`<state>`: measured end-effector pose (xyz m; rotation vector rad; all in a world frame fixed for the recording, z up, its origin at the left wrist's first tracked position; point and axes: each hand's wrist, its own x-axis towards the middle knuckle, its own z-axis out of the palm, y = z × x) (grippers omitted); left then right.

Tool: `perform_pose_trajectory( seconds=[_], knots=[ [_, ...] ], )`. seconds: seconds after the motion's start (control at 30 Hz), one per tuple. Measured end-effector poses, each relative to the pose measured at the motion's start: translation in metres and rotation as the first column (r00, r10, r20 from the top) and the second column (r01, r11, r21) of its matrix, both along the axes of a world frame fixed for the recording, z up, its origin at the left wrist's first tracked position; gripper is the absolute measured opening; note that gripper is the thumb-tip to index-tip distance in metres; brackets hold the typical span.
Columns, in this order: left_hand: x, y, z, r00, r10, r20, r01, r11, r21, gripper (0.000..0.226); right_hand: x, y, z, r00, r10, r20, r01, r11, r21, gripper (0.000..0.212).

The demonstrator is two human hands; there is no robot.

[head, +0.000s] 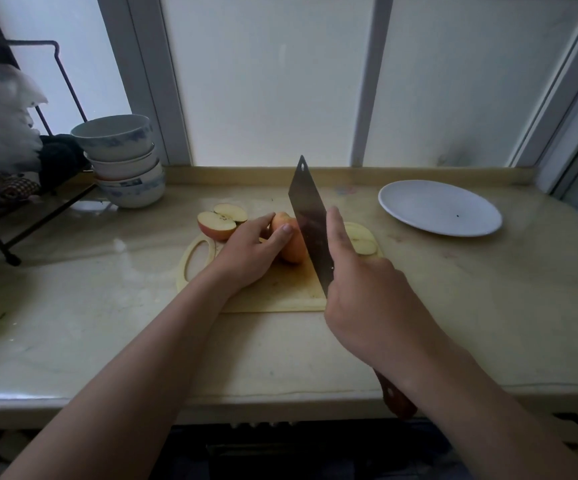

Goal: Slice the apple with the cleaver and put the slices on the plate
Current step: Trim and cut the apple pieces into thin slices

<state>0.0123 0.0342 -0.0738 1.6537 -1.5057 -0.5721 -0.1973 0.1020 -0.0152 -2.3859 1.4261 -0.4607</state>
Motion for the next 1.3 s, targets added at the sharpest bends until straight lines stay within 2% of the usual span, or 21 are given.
perform_pose_trajectory(
  seconds=[0.5,0.8,1.13,1.3],
  knots=[
    [-0.003,0.000,0.001,1.000,-0.023,0.017,0.024,0.998,-0.061,0.049,0.020,-0.013,0.019,0.998,0.006,-0.060,-0.005,1.000,0.019,0.091],
    [-0.005,-0.001,0.000,0.999,-0.011,0.032,0.014,0.997,-0.075,0.054,0.011,0.007,0.026,0.992,0.007,-0.124,-0.001,0.999,0.052,0.096],
    [-0.005,0.001,0.000,0.998,-0.035,0.054,0.041,0.992,-0.121,0.035,0.027,-0.010,0.025,0.991,0.013,-0.134,-0.008,0.999,0.040,0.091],
    [-0.003,0.001,0.000,0.996,-0.031,0.079,0.041,0.991,-0.126,0.039,0.021,0.000,0.024,0.990,0.034,-0.139,-0.021,0.996,0.091,0.094]
  ],
)
